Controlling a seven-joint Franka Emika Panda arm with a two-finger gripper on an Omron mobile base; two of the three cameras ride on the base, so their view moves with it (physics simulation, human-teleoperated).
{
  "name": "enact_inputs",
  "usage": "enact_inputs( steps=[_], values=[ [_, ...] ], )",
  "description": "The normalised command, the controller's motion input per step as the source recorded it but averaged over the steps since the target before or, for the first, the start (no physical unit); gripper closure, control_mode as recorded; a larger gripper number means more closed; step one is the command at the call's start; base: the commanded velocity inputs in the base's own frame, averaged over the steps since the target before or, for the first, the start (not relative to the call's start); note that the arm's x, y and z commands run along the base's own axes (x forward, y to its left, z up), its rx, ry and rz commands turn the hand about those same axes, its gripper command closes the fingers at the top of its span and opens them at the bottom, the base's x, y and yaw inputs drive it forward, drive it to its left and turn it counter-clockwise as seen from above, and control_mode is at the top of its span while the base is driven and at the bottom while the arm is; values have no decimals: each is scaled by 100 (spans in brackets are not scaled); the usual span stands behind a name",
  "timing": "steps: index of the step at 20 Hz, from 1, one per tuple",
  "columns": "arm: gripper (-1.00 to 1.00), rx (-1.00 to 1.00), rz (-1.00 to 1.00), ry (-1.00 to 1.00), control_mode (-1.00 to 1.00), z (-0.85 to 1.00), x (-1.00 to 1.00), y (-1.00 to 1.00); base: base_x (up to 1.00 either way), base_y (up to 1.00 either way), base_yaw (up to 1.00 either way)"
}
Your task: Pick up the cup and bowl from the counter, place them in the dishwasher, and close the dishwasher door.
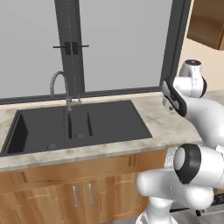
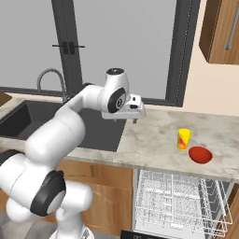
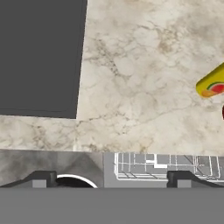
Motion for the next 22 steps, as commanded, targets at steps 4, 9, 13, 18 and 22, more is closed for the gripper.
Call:
enact_inputs(
  steps=[4,9,13,18,22],
  values=[
    [-100,-4,0,0,-100,-17,16,-39,0,0,0],
    [-100,-4,0,0,-100,-15,10,-44,0,0,0],
    [-100,-1,0,0,-100,-13,16,-49,0,0,0],
    [-100,0,0,0,-100,-10,20,-50,0,0,0],
    [-100,0,0,0,-100,-10,26,-43,0,0,0]
  ],
)
